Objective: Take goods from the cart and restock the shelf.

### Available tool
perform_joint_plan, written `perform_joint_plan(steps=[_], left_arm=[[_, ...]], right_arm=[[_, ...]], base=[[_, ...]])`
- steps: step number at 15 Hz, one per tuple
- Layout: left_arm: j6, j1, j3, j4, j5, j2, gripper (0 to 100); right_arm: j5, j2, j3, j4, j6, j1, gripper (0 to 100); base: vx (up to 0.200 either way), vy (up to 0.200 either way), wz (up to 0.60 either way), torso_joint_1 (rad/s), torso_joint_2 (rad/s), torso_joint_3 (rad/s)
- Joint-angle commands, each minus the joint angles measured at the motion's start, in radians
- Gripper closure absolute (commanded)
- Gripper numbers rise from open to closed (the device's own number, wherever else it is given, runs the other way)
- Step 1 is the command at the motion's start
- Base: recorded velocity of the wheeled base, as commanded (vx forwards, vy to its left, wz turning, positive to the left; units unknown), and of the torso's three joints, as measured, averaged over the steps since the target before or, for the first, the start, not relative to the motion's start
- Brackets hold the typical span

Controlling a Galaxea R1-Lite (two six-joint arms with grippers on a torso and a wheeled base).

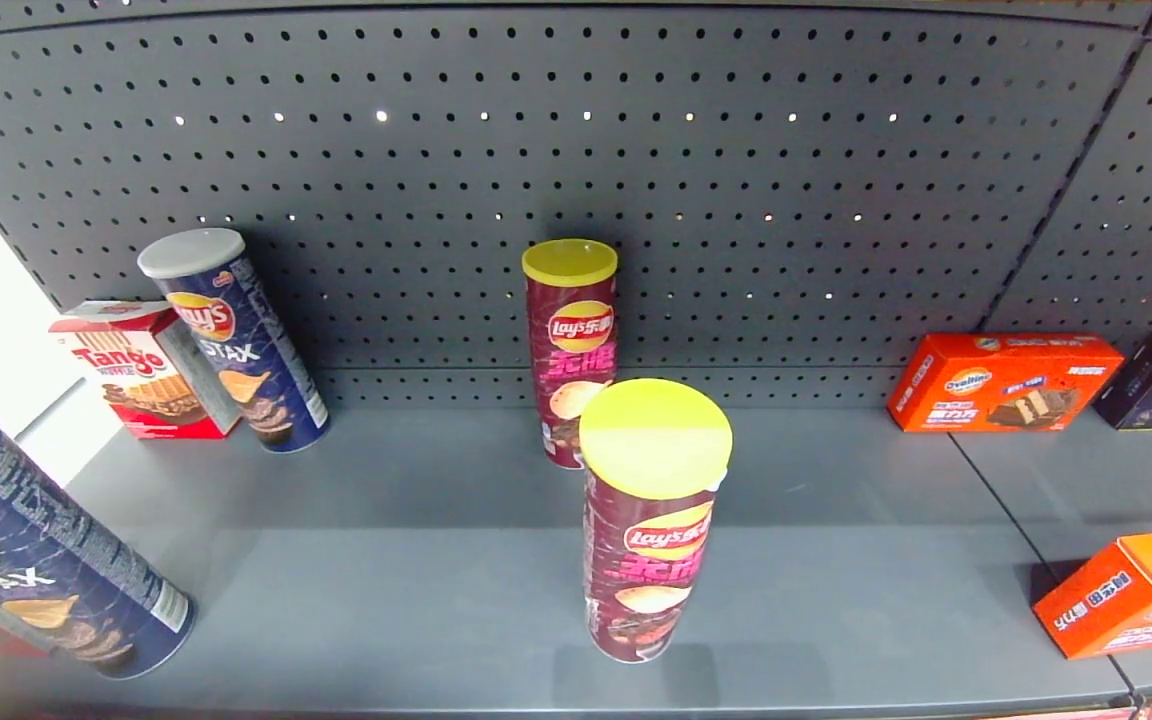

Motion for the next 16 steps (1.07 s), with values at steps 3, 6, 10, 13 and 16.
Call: perform_joint_plan(steps=[3, 6, 10, 13, 16], left_arm=[[-0.009, 0.287, 0.008, 0.180, -0.013, -0.106, 0], [-0.030, 0.358, 0.008, 0.328, 0.004, -0.252, 0], [-0.090, 0.341, 0.008, 0.342, 0.064, -0.336, 0], [-0.119, 0.342, 0.008, 0.340, 0.084, -0.336, 0], [-0.103, 0.342, 0.008, 0.409, 0.282, -0.336, 0]], right_arm=[[0.000, 0.002, 0.000, 0.000, 0.000, 0.000, 0], [0.000, 0.002, 0.000, 0.000, 0.000, 0.000, 0], [0.000, 0.002, 0.000, 0.000, 0.000, 0.000, 0], [0.000, 0.002, 0.000, 0.000, 0.000, 0.000, 0], [0.000, 0.002, 0.000, 0.000, 0.000, 0.000, 0]], base=[[0.000, 0.000, 0.00, 0.000, 0.00, 0.000], [0.000, 0.000, 0.00, 0.000, 0.00, 0.000], [0.000, 0.000, 0.00, 0.000, 0.00, 0.000], [0.000, 0.000, 0.00, 0.000, 0.00, 0.000], [0.000, 0.000, 0.00, 0.000, 0.00, 0.000]])
